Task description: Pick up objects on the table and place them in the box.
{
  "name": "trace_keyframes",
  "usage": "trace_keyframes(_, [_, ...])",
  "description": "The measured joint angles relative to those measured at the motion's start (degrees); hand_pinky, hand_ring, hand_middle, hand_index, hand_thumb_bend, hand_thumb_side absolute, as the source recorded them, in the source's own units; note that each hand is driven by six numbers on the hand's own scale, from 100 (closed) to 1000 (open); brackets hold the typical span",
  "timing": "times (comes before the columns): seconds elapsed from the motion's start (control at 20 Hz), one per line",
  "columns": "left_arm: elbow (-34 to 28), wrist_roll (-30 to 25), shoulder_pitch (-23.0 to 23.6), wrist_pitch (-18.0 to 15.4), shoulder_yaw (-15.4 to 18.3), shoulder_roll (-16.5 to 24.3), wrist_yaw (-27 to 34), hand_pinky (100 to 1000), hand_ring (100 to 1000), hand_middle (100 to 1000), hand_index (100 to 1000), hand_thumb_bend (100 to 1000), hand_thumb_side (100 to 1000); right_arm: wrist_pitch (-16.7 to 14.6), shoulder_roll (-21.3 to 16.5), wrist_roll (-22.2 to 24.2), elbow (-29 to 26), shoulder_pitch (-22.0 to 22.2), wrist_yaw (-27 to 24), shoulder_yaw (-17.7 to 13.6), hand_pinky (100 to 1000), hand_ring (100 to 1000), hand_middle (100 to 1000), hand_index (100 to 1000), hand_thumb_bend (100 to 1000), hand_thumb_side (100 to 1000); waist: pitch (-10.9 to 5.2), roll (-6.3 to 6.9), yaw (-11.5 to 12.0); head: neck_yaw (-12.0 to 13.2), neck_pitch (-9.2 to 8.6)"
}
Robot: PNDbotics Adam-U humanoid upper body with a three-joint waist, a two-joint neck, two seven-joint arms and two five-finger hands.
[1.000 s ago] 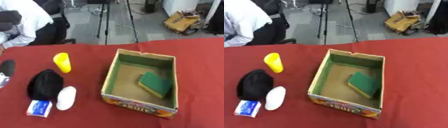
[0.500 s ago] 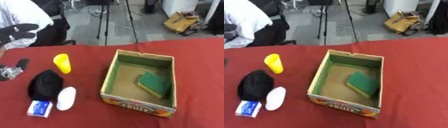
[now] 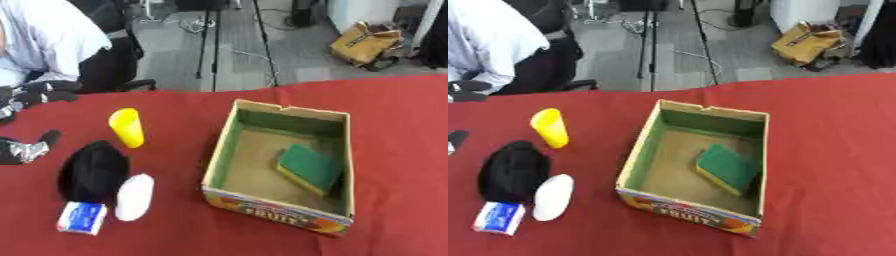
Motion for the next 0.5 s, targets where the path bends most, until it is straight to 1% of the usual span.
trace_keyframes(0.15, [2.4, -2.9, -0.4, 2.9, 0.0, -0.7, -0.2, 1000, 1000, 1000, 1000, 100, 1000, 0.4, 0.0, 0.0, 0.0, 0.0, 0.1, 0.0, 852, 828, 721, 742, 100, 1000, 0.00, 0.12, -0.1, 0.2, -0.01])
trace_keyframes(0.3, [3.5, -5.5, -0.9, 5.5, 0.3, -1.4, -0.2, 1000, 1000, 1000, 1000, 100, 1000, 0.7, 0.1, 0.1, 0.0, 0.0, 0.4, 0.0, 853, 828, 719, 733, 100, 1000, 0.00, 0.12, -0.3, 0.4, -0.05])
trace_keyframes(0.5, [4.2, -7.2, -1.3, 7.2, 0.8, -1.9, -0.8, 1000, 1000, 1000, 1000, 100, 1000, 1.0, 0.5, 0.0, 0.0, -0.1, 0.5, 0.0, 853, 828, 717, 722, 100, 1000, 0.00, 0.13, -0.5, 0.5, -0.08])
